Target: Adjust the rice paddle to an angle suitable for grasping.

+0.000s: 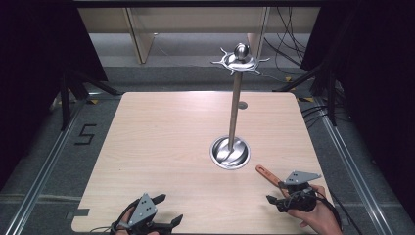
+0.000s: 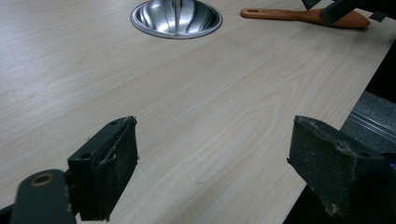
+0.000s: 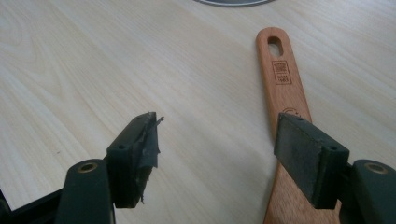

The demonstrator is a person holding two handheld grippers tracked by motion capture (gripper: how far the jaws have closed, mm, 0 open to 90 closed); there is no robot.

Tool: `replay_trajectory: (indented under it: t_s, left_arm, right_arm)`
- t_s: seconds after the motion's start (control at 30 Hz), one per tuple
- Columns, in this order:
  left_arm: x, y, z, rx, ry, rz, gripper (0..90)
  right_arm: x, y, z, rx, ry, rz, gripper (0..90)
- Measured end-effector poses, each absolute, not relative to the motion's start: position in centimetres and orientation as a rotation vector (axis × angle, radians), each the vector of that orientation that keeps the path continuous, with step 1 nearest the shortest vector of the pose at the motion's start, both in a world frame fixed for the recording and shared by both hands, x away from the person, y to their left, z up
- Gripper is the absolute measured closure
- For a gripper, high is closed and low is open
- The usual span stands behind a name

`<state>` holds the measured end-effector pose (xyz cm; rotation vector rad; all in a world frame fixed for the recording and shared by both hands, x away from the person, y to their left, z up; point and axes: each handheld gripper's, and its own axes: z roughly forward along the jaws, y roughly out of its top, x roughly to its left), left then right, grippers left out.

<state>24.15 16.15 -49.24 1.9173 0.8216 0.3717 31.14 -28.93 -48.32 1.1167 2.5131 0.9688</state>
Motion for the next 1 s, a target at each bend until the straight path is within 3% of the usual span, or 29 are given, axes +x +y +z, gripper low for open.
replay_trajectory:
  t_s: [1.0]
  left_arm:
    - [24.2,16.1,-49.3,1.906,0.847,0.36,14.8]
  right_arm:
    - [36.1,-27.1,-46.4,1.094,2.606,0.708,30.3]
